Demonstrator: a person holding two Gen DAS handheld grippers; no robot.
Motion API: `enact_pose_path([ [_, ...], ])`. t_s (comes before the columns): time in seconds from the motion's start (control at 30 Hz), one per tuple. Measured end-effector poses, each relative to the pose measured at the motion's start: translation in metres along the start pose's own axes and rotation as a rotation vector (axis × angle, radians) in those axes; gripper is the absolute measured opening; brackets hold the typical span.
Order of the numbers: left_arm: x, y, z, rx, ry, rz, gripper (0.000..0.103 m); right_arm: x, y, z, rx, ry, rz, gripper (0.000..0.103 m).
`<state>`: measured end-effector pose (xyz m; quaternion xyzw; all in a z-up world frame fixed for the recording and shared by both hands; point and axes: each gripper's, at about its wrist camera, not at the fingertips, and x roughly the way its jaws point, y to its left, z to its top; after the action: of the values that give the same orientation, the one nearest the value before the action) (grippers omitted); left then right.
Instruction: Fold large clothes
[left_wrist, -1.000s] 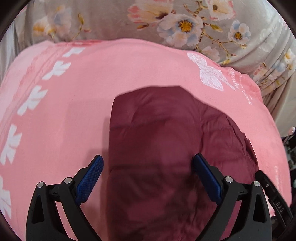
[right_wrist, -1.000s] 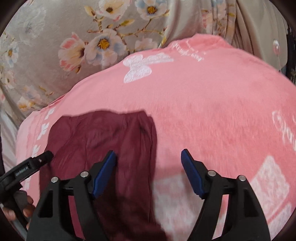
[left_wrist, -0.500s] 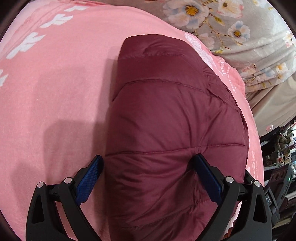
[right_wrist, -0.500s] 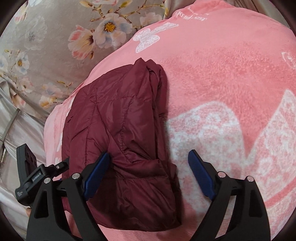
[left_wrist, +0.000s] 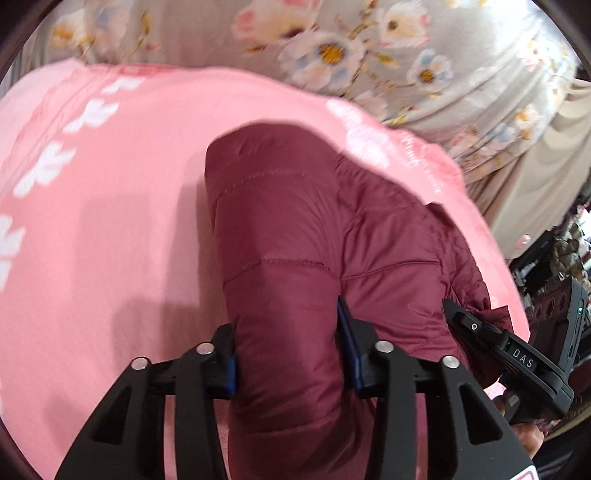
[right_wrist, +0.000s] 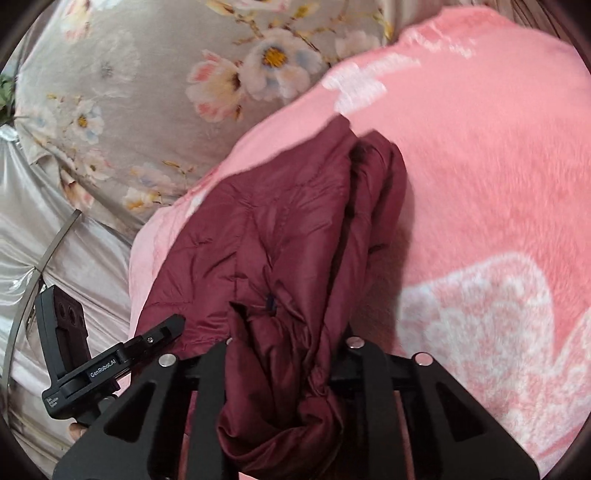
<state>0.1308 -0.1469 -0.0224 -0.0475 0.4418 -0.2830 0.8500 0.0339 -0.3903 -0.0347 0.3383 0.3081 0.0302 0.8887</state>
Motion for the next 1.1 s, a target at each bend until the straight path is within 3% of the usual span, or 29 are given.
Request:
enact_pose_path([
  [0.2, -0.047, -0.013, 0.024, 0.093, -0.145, -0.014, 0.037, -0.021, 0.062, 0.018, -0.148, -0.124, 0.006, 0.015],
  [0.33, -0.081, -0.014, 0.039, 0.162, -0.283, -0.011, 0.037, -0.028, 0.099, 0.034, -0.237, -0.215, 0.026, 0.015],
  [0.53, -0.113, 0.002, 0.072, 0.237, -0.424, 0.013, 0.037, -0.016, 0.157, 0.064, -0.377, -0.317, 0.055, 0.015],
  [0.83, -0.121, 0.071, 0.139, 0.255, -0.553, 0.048, 0.037, 0.06, 0.218, 0.111, -0.486, -0.344, 0.133, 0.015],
  [1.1, -0.071, 0.142, 0.17, 0.25, -0.529, 0.089, 0.038, 0.163, 0.228, 0.123, -0.485, -0.258, 0.152, 0.016],
])
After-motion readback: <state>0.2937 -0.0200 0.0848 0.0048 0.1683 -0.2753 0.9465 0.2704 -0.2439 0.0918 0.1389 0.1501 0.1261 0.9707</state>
